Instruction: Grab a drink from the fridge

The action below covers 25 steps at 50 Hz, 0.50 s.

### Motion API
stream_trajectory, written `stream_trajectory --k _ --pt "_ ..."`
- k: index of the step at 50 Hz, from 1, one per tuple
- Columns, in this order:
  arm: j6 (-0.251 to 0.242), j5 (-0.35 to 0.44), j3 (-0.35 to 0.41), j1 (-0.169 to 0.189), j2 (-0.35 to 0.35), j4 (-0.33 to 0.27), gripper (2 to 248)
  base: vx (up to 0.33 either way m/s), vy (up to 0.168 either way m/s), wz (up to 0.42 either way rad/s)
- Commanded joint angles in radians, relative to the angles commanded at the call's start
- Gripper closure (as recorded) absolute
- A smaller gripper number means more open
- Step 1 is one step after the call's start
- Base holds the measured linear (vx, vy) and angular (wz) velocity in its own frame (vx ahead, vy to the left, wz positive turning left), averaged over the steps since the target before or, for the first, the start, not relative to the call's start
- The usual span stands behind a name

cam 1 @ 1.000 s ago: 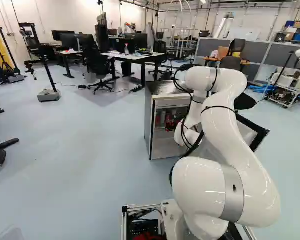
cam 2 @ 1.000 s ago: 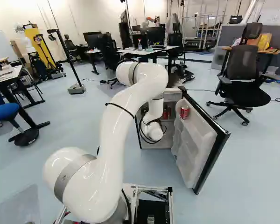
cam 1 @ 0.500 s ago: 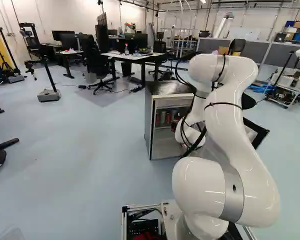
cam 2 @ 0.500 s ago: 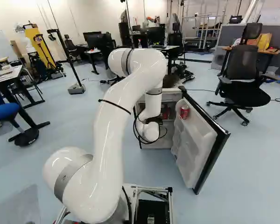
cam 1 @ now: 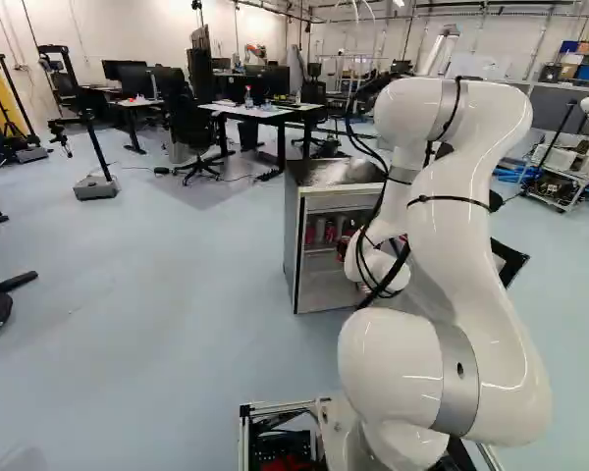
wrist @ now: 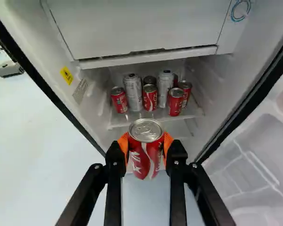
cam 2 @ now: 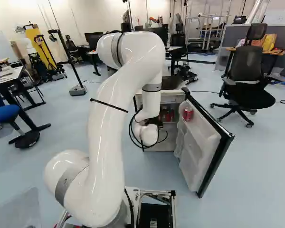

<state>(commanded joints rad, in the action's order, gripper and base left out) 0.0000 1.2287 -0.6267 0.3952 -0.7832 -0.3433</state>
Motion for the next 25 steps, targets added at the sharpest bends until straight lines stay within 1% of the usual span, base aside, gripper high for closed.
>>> stream_trajectory --k 11,25 --pt "0.0 0.0 0.064 0.004 0.063 0.0 156 0.0 0.0 0.0" --pt "0.0 0.0 0.093 0.005 0.116 0.0 156 0.0 0.0 0.0"
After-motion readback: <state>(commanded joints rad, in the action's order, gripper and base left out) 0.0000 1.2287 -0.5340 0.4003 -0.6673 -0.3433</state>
